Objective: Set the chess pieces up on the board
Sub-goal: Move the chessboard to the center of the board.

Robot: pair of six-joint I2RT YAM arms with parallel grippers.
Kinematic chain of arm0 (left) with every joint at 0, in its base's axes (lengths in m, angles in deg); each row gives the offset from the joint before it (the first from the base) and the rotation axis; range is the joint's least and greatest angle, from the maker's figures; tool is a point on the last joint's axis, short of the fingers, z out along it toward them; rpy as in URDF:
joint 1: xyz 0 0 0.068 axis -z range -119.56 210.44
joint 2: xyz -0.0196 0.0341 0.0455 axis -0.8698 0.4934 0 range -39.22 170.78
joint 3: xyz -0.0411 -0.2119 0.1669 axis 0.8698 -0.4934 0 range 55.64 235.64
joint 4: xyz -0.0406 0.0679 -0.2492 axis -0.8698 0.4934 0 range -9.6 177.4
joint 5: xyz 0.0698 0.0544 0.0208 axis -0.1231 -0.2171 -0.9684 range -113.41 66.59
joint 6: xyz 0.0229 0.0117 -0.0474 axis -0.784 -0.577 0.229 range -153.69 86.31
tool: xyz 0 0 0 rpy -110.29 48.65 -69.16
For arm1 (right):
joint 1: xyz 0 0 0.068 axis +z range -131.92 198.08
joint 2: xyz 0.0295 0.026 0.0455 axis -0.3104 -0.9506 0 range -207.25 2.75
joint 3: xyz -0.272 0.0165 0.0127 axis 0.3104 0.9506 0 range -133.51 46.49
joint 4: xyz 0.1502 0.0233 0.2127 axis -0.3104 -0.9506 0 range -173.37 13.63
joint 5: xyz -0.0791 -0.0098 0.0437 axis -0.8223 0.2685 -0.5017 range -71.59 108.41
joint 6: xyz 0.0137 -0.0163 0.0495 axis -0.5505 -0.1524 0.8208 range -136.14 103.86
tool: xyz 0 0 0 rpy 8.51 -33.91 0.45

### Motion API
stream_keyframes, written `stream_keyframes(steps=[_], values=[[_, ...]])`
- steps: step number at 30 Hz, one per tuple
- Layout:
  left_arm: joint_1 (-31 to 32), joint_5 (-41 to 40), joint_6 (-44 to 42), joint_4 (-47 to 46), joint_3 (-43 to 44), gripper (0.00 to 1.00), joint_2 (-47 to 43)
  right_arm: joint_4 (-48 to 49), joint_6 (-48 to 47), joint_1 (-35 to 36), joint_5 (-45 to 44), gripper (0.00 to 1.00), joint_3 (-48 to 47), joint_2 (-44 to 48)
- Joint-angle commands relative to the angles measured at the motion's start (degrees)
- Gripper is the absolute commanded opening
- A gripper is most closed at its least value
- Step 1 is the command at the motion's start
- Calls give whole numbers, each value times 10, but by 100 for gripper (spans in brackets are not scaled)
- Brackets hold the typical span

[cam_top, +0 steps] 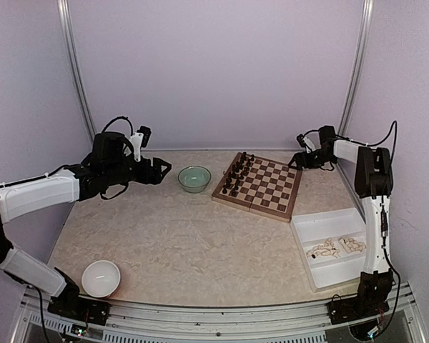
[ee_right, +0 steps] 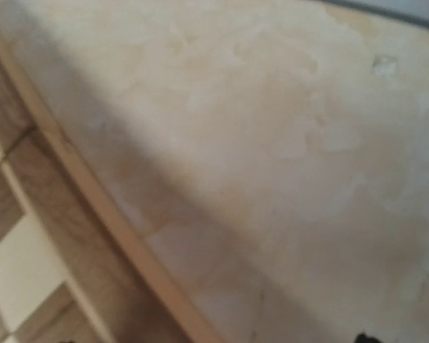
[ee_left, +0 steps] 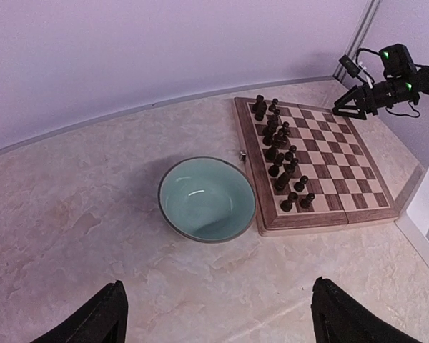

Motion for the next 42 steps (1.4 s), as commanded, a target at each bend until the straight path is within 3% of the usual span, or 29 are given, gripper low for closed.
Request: stream_keyframes(steps=[1,6,14,32,37,42], values=[[7,22,-10,6,23,88,12,-57,-3,7,11,84,-53,-34],[8,29,-10,8,28,88,17,-85,-35,27,64,80,-50,-39],[8,39,-8,8,31,89,11,-113,-79,42,126,72,60,23],[9,39,9,8,30,89,-8,-83,-154,149,77,65,362,231],[10,-10,35,23,30,89,-3,-82,-168,206,47,64,400,257],[55,-157,132,84,34,88,9,-74,-168,263,25,64,452,299]])
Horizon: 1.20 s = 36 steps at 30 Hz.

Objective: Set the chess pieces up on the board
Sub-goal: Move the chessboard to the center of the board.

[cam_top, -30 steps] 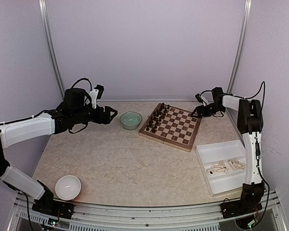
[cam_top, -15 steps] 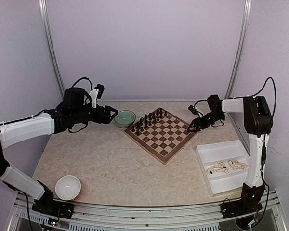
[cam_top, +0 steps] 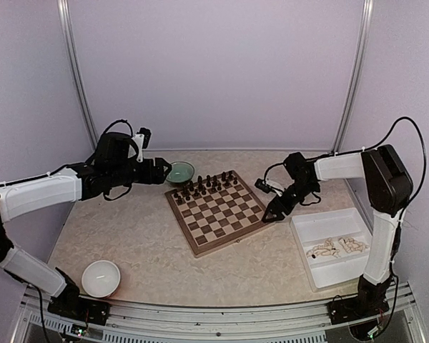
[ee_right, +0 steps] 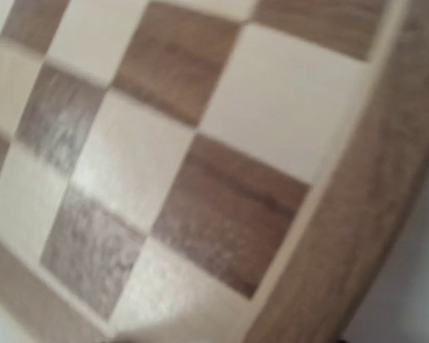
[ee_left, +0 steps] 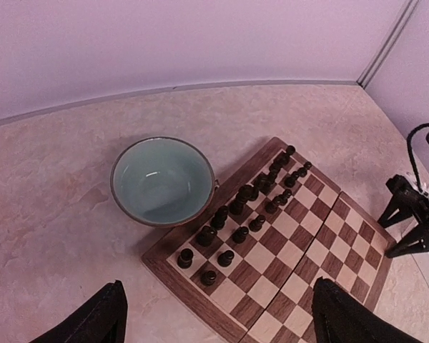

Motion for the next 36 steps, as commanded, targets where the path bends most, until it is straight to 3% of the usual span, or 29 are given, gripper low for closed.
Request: stream_keyframes(steps=[1,5,9,12,21,24,29,36], values=[[48,-130,110,62,13,88,2,-8,-17,64,-16,64,50,46],[94,-146,244,65,-42,88,-11,-24,-23,91,-29,64,61,73],[145,-176,327,75,-71,87,-14,-20,-9,82,-62,67,43,79],[149,-181,377,87,-86,86,-7,-2,15,70,-62,67,24,68],[110,-123,392,48,-113,66,47,25,62,64,-18,54,-53,-29],[92,-89,396,28,-126,57,65,34,71,65,-8,50,-49,-36],[90,-61,394,-1,-135,54,94,39,70,65,-10,47,-27,-29],[97,-26,394,-34,-137,39,147,42,63,67,-5,37,17,-17]])
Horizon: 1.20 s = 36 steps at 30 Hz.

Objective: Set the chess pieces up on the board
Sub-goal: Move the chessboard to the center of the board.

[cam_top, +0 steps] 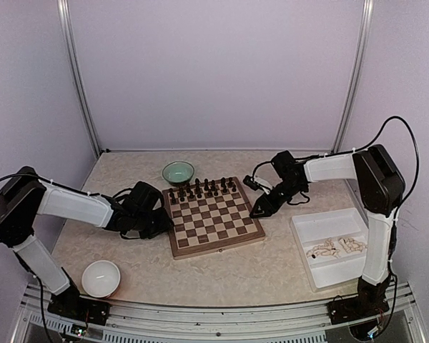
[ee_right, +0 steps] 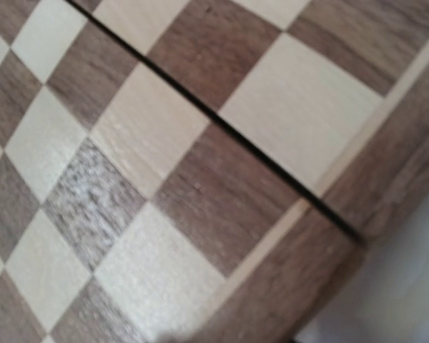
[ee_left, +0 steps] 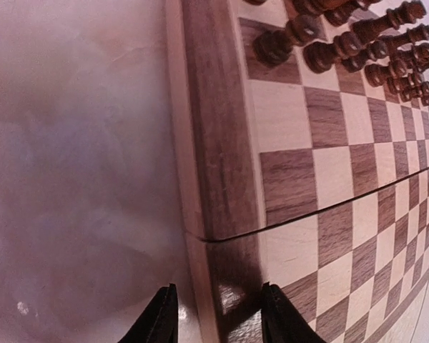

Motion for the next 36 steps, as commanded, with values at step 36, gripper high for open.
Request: stream_keyframes(steps=[36], values=[[189,-98,67,152,-38,34,-114,-106,-91,99,10,41,193,185]])
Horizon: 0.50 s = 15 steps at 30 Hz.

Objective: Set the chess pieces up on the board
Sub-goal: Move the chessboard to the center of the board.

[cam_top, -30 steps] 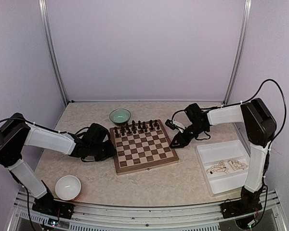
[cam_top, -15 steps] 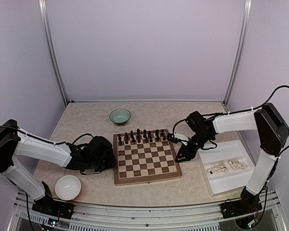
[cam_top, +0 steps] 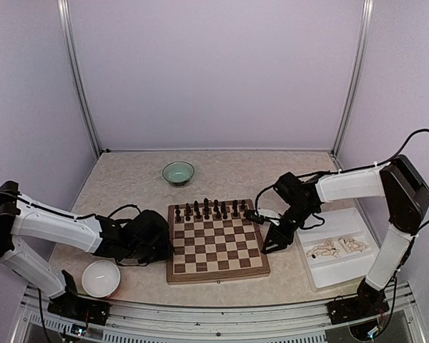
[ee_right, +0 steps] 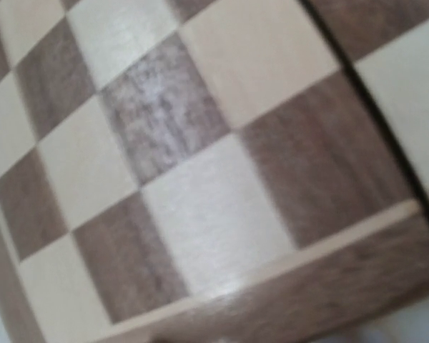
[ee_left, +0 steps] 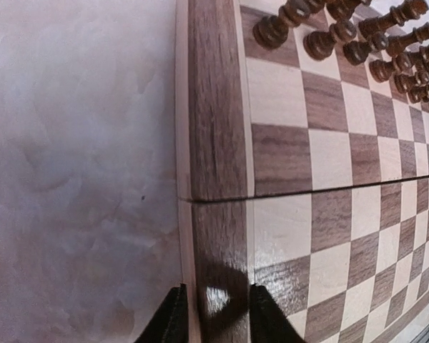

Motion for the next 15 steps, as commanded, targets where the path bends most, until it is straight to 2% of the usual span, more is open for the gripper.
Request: stream_keyframes(steps=[1,4,9,10,11,12,15], values=[[16,-18,-41,124,62,40,-27,-41,-25,12,24,43,-5,32],[15,-76,-99,173,127,54,-68,-58,-29,-27,25,47,-21,76],[14,-119,-275,143,233,64,-110,-82,-49,-111,19,49,-27,165],[14,-124,-310,125,249,70,-115,-87,-54,-132,18,49,-26,190],[14,-130,-343,100,265,89,-123,-92,-59,-153,17,49,-24,201],[14,-139,-376,69,274,98,-130,-101,-66,-175,17,49,-22,220],[11,-179,-459,-12,289,99,-142,-120,-89,-241,7,50,-9,280]])
